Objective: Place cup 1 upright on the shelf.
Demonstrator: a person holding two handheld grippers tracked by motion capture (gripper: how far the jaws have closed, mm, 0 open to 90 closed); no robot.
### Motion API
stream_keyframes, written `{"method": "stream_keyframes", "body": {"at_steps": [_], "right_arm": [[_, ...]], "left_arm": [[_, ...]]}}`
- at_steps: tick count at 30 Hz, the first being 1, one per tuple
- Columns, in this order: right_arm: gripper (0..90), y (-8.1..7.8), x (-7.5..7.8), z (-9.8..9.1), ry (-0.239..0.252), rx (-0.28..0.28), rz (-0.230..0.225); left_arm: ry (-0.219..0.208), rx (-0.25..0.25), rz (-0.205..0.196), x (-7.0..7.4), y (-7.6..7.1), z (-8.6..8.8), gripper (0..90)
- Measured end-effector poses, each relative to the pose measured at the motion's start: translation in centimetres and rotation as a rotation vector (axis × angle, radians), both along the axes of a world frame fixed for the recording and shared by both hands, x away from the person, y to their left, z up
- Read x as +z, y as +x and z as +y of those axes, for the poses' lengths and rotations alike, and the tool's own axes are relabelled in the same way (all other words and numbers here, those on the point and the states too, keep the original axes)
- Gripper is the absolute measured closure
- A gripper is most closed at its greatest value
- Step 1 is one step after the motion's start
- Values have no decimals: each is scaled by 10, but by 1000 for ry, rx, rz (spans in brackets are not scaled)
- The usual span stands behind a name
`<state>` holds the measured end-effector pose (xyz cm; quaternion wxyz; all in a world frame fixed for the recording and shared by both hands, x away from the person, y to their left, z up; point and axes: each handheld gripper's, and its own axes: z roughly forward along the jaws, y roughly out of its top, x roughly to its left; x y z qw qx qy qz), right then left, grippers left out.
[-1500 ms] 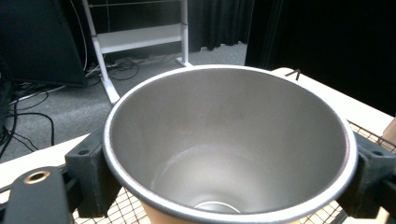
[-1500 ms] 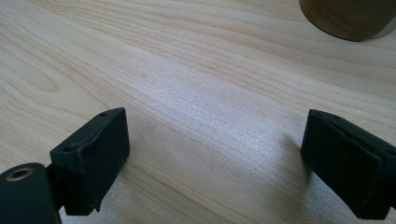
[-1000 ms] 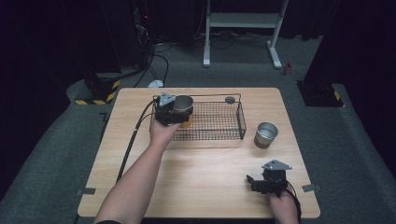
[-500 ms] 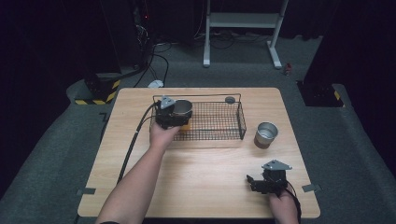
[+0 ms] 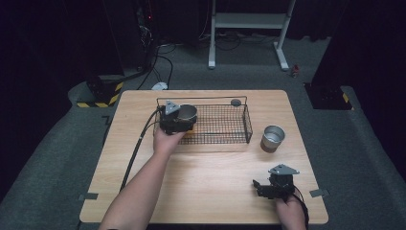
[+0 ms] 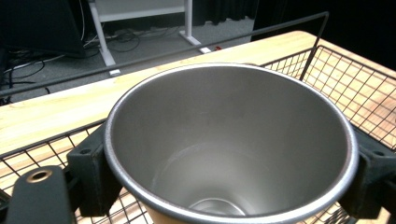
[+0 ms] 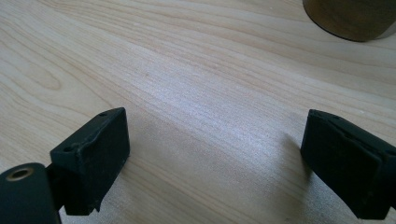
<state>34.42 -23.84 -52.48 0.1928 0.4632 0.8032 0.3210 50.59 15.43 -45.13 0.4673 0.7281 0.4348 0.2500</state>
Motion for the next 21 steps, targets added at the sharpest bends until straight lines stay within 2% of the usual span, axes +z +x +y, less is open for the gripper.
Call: {"method": "stream_keyframes", "body": {"at_steps": [4,14,16,21], "right_arm": [[80,0,0,0,2,-1,2],[80,0,0,0,2,1,-1],[80,0,0,0,3,1,1],[80,-1,0,0,4,1,2]], "left_arm": [[-11,-1,9,-3,0,0,133],[12,11,15,-7,1,-4,133],[34,10,2,-7,0,-5,133],[33,7,0,-8,-1,-7,133]]}}
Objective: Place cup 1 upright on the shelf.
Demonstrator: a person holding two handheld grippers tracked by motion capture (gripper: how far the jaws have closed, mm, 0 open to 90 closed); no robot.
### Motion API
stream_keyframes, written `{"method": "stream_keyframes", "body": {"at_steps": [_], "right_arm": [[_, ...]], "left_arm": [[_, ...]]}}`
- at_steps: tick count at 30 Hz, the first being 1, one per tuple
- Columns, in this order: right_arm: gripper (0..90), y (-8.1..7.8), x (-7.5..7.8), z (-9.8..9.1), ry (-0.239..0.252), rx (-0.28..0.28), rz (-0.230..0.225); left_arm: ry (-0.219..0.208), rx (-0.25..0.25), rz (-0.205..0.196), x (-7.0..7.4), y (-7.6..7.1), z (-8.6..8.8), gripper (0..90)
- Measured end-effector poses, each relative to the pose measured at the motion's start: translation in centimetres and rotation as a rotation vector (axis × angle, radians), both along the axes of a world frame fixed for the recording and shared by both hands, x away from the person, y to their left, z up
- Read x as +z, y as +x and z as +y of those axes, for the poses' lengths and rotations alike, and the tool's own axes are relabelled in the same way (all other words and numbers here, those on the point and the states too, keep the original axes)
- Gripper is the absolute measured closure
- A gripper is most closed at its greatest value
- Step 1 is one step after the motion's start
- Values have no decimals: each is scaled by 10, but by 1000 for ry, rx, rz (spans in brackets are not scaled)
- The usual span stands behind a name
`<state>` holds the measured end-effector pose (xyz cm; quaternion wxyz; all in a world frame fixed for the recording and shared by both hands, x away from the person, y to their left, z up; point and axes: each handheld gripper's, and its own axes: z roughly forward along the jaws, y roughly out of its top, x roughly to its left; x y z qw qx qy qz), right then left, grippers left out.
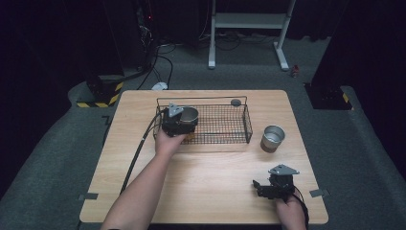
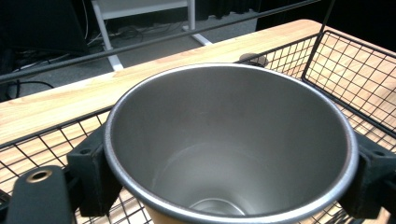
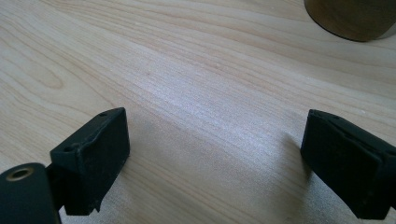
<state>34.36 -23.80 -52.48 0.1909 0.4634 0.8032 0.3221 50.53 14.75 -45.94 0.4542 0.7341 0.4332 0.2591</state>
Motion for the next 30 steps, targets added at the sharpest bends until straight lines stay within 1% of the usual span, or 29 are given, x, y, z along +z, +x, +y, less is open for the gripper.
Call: {"method": "stream_keyframes", "body": {"at_steps": [3,5,6,10,13,16,19,20,25,28,30], "right_arm": [[80,0,0,0,0,2,0],[80,0,0,0,0,4,0],[80,0,0,0,0,4,0],[80,0,0,0,0,4,0],[80,-1,0,0,1,5,1],[80,-1,0,0,1,6,1],[80,-1,0,0,1,7,0],[80,-1,0,0,1,7,1],[80,-1,0,0,1,6,1],[80,-1,0,0,1,7,1],[80,-1,0,0,1,7,0]], "left_arm": [[9,4,-11,-1,0,0,133],[27,-1,-22,-1,-1,-1,132],[33,-4,-21,-1,-1,-1,132],[22,-4,-3,-3,0,-1,132],[32,-6,3,-5,0,-1,132],[31,-7,11,-7,-1,0,132],[43,-10,14,-9,-1,2,132],[37,-8,15,-9,-2,2,131],[36,-5,19,-9,-3,6,131],[51,-3,23,-10,-5,7,130],[46,-4,29,-10,-6,8,130]]}}
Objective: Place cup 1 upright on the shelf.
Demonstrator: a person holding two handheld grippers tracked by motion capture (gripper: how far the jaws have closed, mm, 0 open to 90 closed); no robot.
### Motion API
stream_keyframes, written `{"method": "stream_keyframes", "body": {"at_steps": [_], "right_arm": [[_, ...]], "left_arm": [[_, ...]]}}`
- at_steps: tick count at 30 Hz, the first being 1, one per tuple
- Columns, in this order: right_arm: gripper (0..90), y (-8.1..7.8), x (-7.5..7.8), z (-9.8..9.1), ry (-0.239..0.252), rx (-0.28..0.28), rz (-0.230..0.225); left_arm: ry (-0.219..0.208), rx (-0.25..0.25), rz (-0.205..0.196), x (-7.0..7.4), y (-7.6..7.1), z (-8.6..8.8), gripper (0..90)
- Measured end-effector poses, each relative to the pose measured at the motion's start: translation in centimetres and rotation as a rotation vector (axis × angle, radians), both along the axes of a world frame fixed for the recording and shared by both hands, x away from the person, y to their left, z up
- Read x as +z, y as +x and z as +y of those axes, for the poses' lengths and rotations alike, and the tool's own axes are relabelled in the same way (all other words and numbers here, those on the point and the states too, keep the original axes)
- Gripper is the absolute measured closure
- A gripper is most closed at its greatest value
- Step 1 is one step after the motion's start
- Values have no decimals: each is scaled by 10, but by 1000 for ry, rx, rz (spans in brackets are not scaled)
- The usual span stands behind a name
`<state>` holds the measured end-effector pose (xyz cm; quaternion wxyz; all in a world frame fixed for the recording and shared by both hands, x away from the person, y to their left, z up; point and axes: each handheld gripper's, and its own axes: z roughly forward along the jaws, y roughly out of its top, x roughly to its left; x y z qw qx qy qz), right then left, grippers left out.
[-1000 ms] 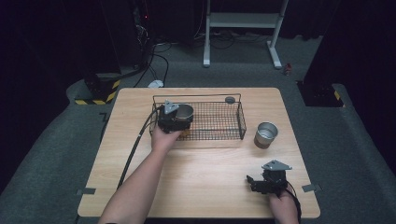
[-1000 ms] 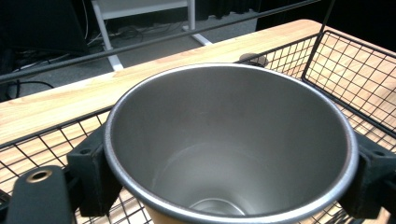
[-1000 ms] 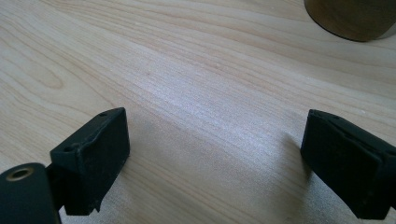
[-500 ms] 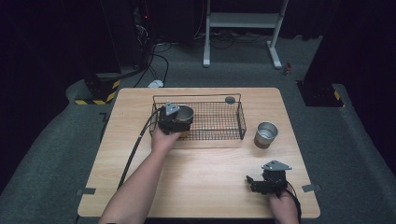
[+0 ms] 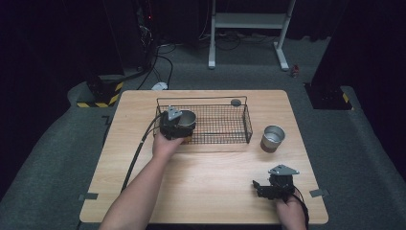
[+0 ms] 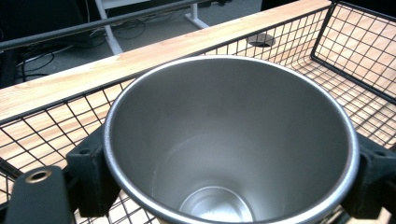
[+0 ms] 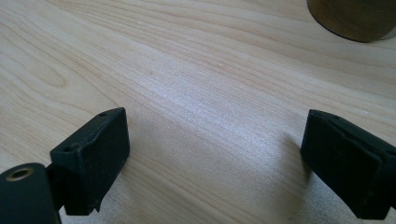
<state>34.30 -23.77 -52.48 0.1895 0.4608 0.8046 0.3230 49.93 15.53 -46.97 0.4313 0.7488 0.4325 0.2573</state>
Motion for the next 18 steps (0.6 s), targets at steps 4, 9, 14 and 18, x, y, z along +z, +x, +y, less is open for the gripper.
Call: {"method": "stream_keyframes", "body": {"at_steps": [4,9,14,18], "right_arm": [[80,0,0,0,0,0,0],[79,0,0,0,0,0,0],[80,0,0,0,0,0,0],[80,0,0,0,-1,1,0]], "left_arm": [[2,7,17,0,0,2,130],[11,16,42,-2,1,2,135],[10,27,61,-2,3,1,135],[34,32,72,-2,4,0,89]]}}
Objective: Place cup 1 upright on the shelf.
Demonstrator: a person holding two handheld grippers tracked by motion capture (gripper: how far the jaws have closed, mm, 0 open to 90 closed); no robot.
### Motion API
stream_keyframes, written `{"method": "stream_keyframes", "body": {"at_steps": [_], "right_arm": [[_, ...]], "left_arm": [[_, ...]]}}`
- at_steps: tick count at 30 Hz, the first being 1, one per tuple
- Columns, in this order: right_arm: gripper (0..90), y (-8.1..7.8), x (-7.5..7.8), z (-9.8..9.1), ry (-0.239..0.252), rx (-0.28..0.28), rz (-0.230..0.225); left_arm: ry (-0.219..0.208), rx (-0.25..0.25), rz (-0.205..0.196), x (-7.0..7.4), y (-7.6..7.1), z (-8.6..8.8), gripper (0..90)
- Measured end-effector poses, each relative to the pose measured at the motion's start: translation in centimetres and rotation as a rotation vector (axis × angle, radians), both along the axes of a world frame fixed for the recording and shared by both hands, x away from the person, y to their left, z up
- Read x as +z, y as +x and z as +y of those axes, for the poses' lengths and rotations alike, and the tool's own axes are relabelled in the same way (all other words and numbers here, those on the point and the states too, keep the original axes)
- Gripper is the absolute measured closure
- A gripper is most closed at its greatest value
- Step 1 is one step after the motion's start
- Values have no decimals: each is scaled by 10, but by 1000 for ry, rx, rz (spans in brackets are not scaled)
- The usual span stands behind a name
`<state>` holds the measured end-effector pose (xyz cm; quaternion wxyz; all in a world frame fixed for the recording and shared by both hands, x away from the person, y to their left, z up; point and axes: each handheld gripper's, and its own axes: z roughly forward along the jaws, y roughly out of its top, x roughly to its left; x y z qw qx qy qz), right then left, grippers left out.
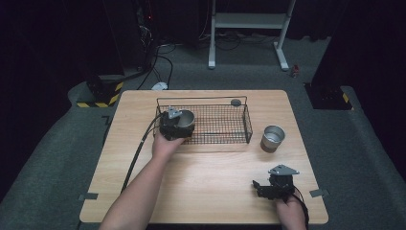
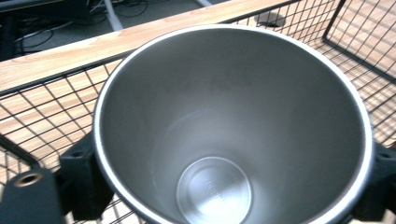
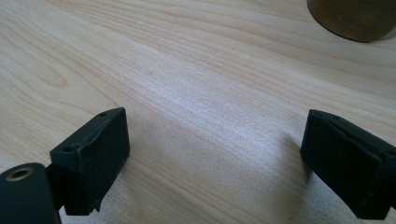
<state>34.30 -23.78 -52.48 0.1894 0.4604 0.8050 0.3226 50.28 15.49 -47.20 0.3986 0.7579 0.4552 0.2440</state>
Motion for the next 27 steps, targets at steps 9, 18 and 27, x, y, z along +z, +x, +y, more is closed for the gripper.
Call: {"method": "stream_keyframes", "body": {"at_steps": [9,18,27], "right_arm": [[80,0,0,0,0,0,0],[80,0,0,0,0,0,0],[80,0,0,0,0,0,0]], "left_arm": [[46,0,0,5,-2,0,6],[35,-7,-16,11,-6,1,6],[6,-7,-16,18,-13,7,4]]}}
